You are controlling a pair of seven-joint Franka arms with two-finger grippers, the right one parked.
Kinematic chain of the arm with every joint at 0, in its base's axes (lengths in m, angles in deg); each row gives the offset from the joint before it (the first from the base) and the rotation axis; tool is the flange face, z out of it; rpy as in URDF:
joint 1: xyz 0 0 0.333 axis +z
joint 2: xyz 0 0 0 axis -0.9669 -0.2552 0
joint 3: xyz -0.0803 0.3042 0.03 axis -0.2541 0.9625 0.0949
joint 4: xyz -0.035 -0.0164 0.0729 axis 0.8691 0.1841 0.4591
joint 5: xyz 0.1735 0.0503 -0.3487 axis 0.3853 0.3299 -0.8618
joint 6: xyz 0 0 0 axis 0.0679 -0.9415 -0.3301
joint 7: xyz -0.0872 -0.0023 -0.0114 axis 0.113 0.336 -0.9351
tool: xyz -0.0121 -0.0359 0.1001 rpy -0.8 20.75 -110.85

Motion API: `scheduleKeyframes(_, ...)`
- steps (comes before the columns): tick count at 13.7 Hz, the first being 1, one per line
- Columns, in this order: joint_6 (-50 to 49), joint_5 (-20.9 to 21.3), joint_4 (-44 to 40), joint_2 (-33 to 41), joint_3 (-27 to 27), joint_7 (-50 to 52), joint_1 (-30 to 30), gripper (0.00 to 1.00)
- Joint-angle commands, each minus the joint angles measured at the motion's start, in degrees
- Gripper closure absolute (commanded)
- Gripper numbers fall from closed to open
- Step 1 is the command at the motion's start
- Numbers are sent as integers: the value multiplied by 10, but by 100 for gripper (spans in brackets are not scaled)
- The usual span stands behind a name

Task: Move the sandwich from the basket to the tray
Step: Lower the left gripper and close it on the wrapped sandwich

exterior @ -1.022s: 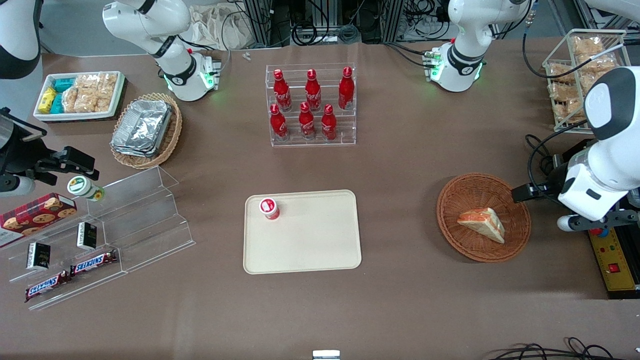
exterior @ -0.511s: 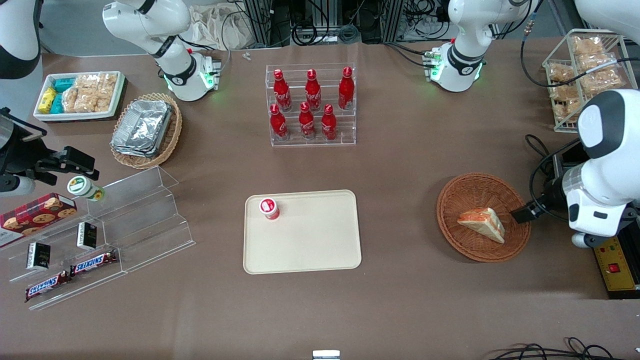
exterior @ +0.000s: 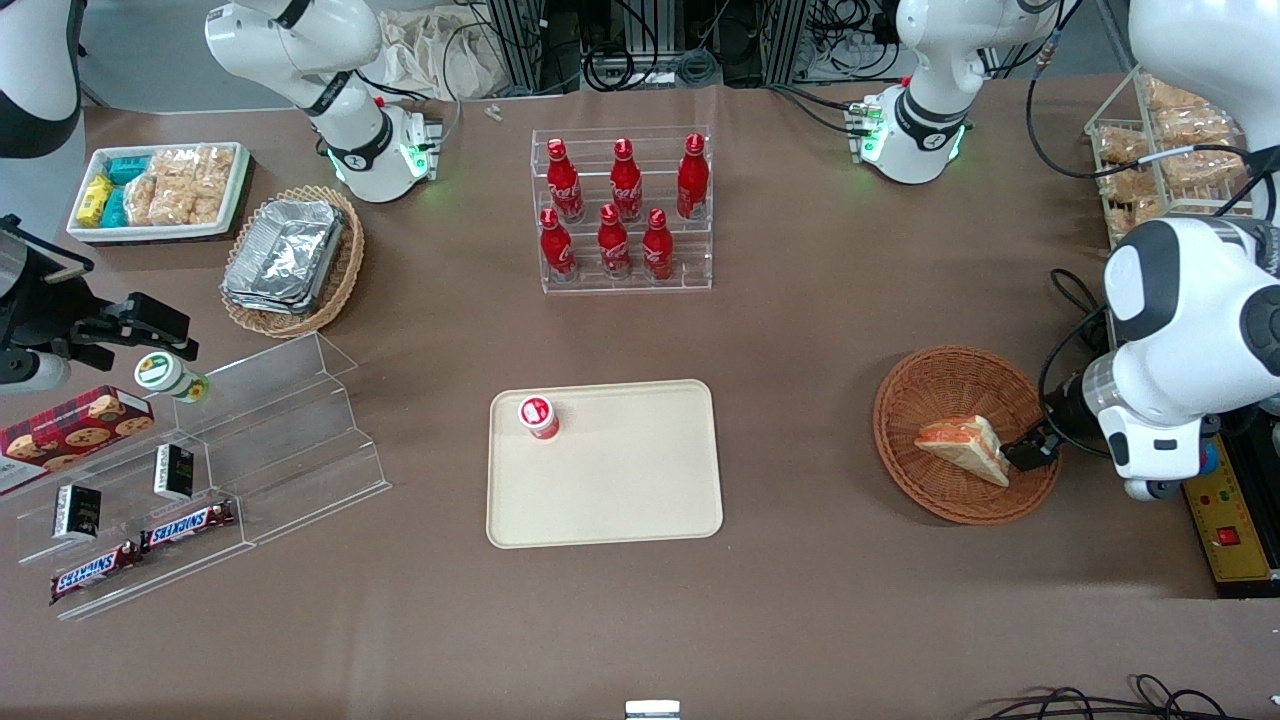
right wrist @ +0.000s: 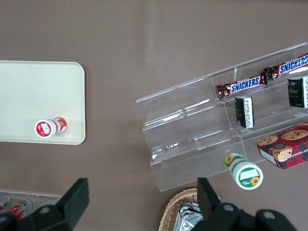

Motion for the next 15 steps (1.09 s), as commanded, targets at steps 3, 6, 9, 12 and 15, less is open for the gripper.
scheduleKeyframes(3,69,4,66,8,1,37,6,0)
scheduleKeyframes(6,76,4,67,-6,1,48,6,0)
scheduleKeyframes(9,106,4,95,-10,1,65,6,0)
scheduleKeyframes(12,138,4,123,-10,1,66,8,0)
scheduleKeyframes(15,142,4,127,-14,1,66,9,0)
